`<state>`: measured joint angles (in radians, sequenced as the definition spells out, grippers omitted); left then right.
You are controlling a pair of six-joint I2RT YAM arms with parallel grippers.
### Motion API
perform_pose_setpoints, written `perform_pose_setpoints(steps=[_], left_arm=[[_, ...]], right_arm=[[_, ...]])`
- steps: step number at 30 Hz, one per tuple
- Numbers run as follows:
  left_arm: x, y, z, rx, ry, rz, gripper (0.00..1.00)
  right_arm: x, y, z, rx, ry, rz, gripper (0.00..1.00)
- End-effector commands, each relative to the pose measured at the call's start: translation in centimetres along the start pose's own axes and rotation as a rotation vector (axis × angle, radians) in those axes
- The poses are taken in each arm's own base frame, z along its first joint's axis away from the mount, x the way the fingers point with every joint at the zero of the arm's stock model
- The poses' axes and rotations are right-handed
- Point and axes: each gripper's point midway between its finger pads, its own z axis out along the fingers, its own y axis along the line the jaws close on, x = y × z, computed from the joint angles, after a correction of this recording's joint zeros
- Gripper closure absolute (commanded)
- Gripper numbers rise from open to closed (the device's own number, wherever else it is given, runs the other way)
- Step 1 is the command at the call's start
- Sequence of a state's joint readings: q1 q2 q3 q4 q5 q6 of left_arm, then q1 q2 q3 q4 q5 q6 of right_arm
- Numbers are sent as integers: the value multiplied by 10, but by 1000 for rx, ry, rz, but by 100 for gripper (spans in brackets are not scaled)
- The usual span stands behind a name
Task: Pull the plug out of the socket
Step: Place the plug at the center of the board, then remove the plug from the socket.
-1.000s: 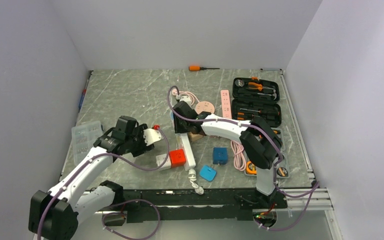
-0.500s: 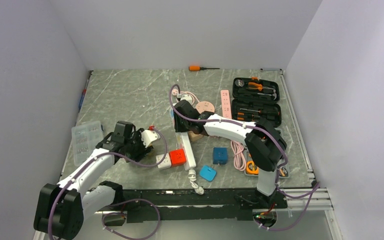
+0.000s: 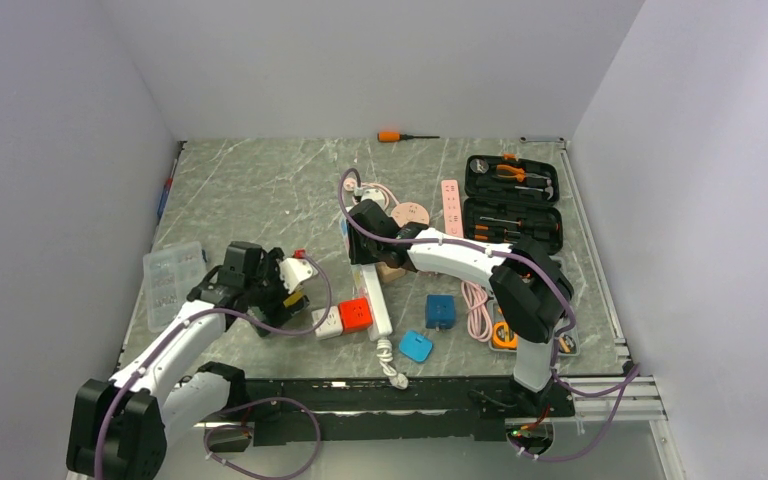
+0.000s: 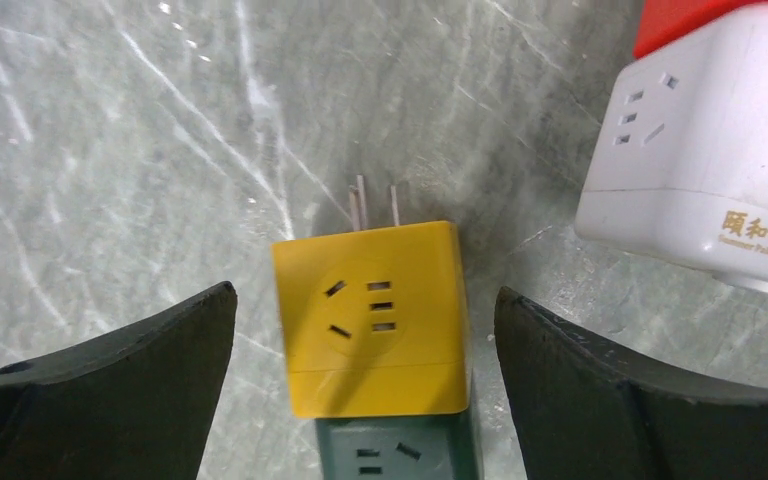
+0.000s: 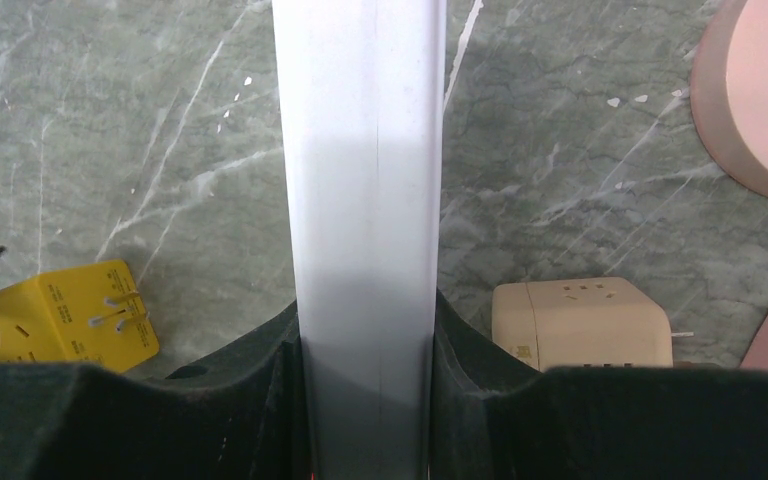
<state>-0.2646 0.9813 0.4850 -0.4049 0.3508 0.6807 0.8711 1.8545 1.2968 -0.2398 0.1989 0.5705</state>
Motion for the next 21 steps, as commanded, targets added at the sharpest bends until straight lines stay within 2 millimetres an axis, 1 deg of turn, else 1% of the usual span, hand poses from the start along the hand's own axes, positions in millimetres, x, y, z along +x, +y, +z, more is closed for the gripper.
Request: perform_pose_setpoints(steps=[1, 4, 6, 8, 11, 13, 17, 19, 21], left_arm=[[-41, 30, -26, -75, -82, 70, 1], [-74, 38, -48, -65, -132, 96, 1], [-96, 34, -61, -19, -180, 104, 1], [-116, 23, -71, 32, -220, 117, 1], [-136, -3, -73, 97, -258, 172, 1], [-142, -23, -69, 154, -272, 188, 1], [-143, -57, -57, 274, -252, 163, 1], [-139, -66, -50, 301, -243, 192, 1], [-130, -69, -39, 307, -203, 213, 1]], right_arm=[[-56, 40, -31, -128, -135, 72, 100], [-59, 44, -33, -136, -140, 72, 100], [-61, 47, -35, -141, -141, 72, 100], [-64, 53, -36, -149, -142, 73, 100], [-65, 59, -37, -160, -140, 77, 100], [-66, 62, -37, -162, -135, 82, 100], [-69, 66, -39, -174, -131, 92, 100], [-70, 68, -40, -183, -130, 95, 100], [-71, 69, -41, -189, -131, 96, 100]])
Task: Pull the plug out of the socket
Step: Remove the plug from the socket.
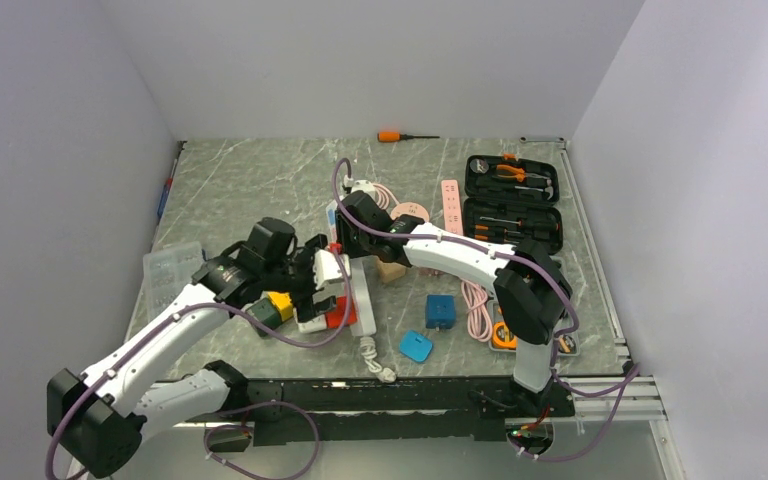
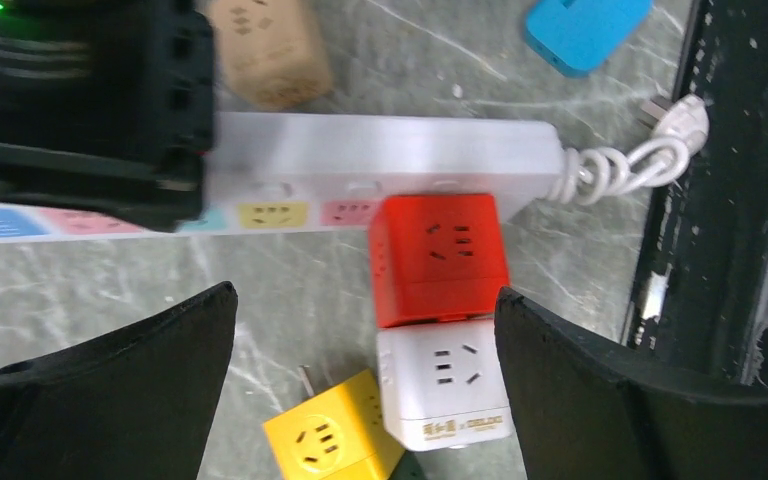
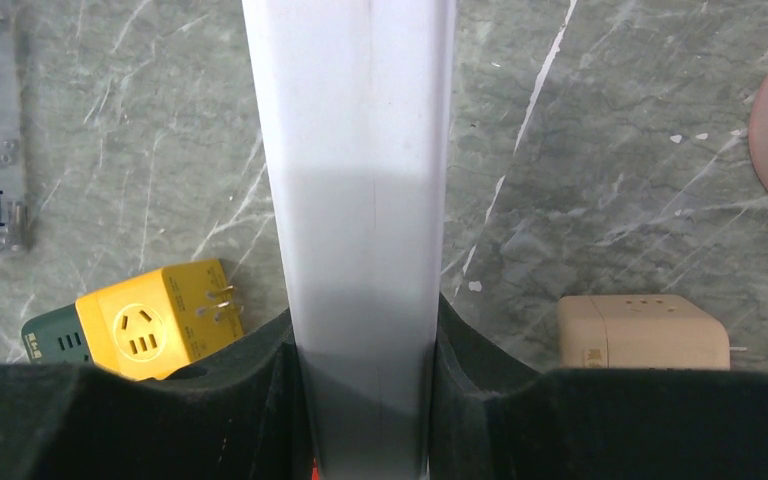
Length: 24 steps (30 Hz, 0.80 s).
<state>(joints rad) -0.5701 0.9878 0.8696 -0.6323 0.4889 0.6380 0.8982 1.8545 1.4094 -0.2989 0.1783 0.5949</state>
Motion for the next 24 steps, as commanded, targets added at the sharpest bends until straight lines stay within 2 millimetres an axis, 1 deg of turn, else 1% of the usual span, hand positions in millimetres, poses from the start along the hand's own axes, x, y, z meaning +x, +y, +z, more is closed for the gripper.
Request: perform_pose_setpoints(steps=[1, 5, 9, 14, 16, 19, 21, 24], left_arm=[[17, -18, 17, 75, 52, -21, 1], [29, -24, 27, 89, 97, -9, 1], [34, -32, 35, 105, 127, -11, 1], [44, -33, 47, 83, 189, -8, 1], [50, -38, 51, 91, 229, -1, 1], [56, -40, 54, 84, 314, 18, 1], [58, -36, 54, 67, 359, 26, 1], [54, -28, 58, 21, 346, 47, 1]], right_arm=[[-47, 38, -21, -124, -105, 78, 100], [-44, 37, -19, -120, -99, 78, 100], [-44, 33, -17, -109, -96, 72, 100], [-46, 30, -17, -98, -96, 76, 100], [-47, 28, -16, -95, -93, 83, 100], [-48, 28, -15, -102, -86, 98, 100], [-46, 28, -14, -106, -77, 102, 100], [-44, 31, -13, -126, -65, 107, 100]])
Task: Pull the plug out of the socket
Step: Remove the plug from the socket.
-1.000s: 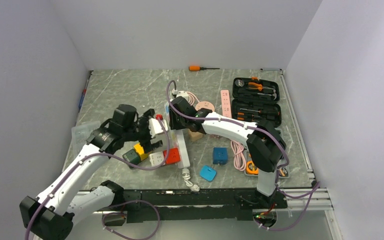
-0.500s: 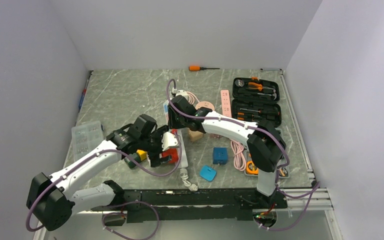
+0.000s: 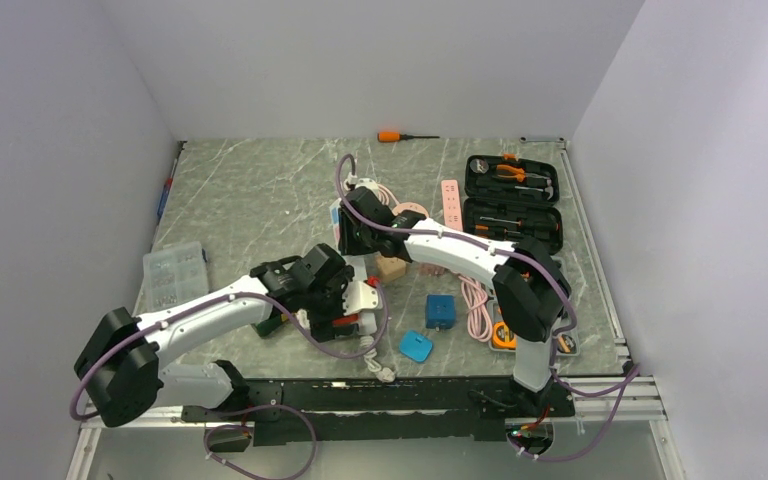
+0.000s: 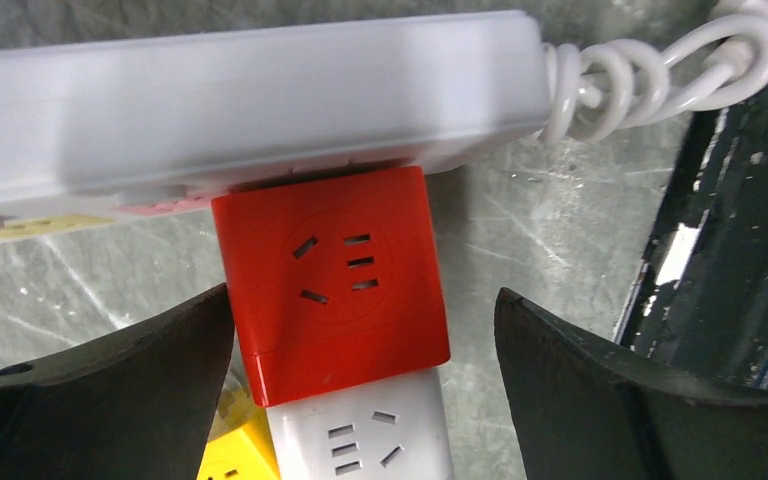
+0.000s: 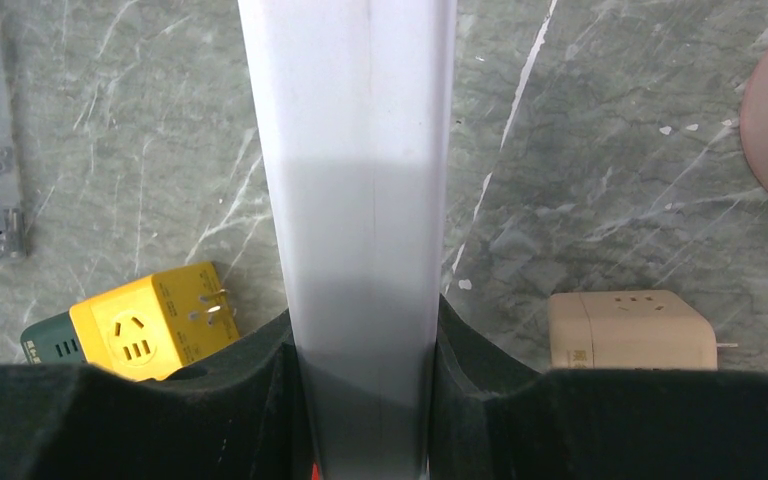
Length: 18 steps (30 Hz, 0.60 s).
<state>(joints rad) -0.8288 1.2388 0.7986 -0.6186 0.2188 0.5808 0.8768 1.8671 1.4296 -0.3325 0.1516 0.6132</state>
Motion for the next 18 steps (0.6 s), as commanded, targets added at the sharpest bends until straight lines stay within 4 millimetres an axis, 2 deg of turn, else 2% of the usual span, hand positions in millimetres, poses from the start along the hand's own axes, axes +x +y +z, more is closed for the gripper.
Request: perform_pose_setpoints(steps=[1, 12, 18], left_arm=[[-14, 22, -8, -119, -8, -1, 1], [-16, 22, 20, -114, 10, -21, 1], [-7, 19, 31, -95, 36, 1, 1]], right_arm=[[-42, 38, -16, -138, -88, 79, 100], [-37, 40, -14, -193, -61, 122, 100], [-35, 42, -15, -207, -60, 134, 100]])
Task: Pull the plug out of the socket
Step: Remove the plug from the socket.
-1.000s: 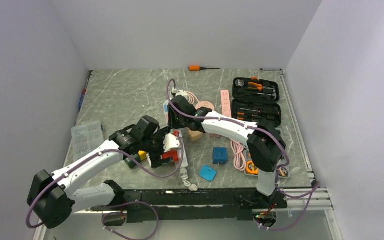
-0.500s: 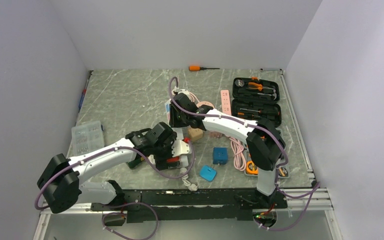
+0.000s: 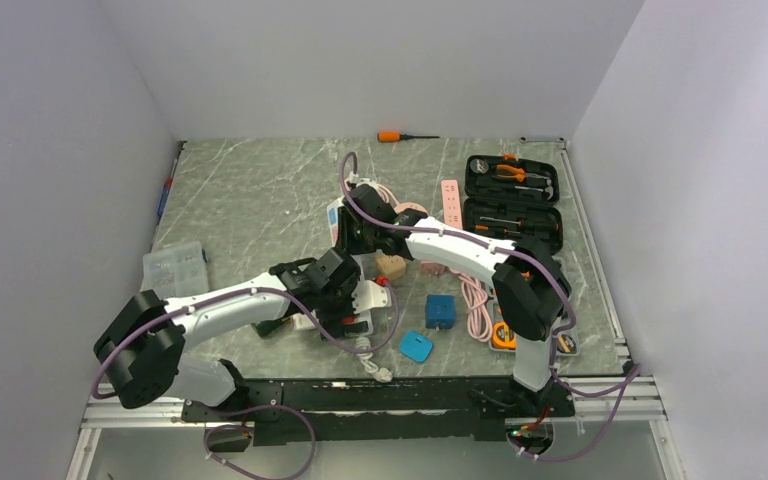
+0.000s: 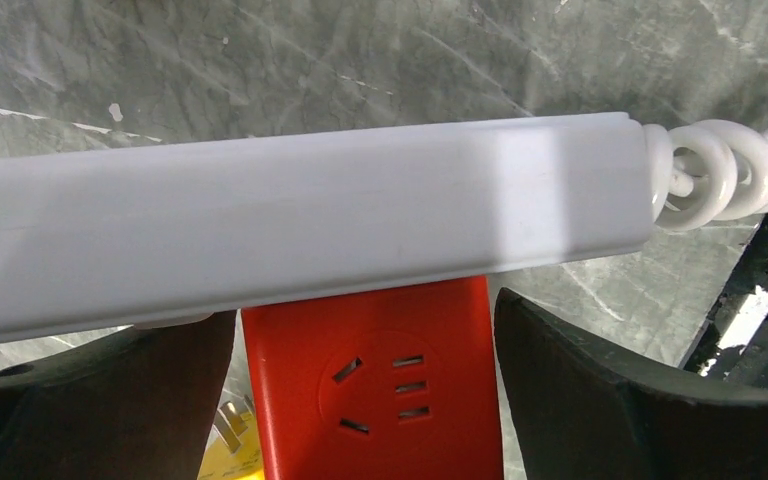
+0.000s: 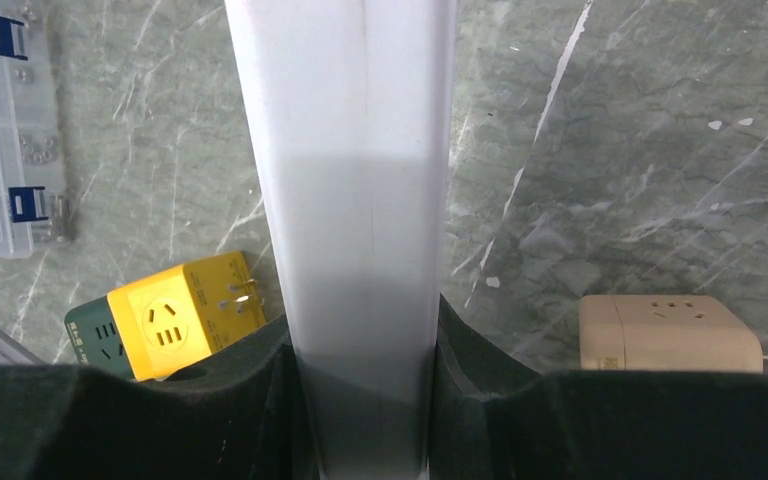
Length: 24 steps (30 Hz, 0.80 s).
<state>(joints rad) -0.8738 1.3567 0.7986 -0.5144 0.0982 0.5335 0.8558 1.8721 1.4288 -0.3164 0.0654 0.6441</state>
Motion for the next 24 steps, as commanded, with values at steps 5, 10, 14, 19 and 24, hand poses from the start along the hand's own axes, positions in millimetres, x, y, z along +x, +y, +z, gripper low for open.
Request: perform_pose_setpoints(steps=[5, 10, 14, 19, 24], left_arm=[[-7, 8, 9, -31, -25, 26, 26], [-7, 20, 1, -96, -24, 51, 92], [-14, 31, -13, -150, -50, 36, 100], [-17, 40, -27, -204, -70, 35, 100], [-19, 43, -36, -224, -90, 32, 100]], right_arm=[[-29, 33, -12, -134, -86, 77, 100], [-18, 22, -7, -103, -68, 73, 100], [-11, 21, -6, -112, -50, 76, 83], [0, 25, -6, -149, -16, 108, 36], [14, 28, -3, -192, 25, 140, 22]])
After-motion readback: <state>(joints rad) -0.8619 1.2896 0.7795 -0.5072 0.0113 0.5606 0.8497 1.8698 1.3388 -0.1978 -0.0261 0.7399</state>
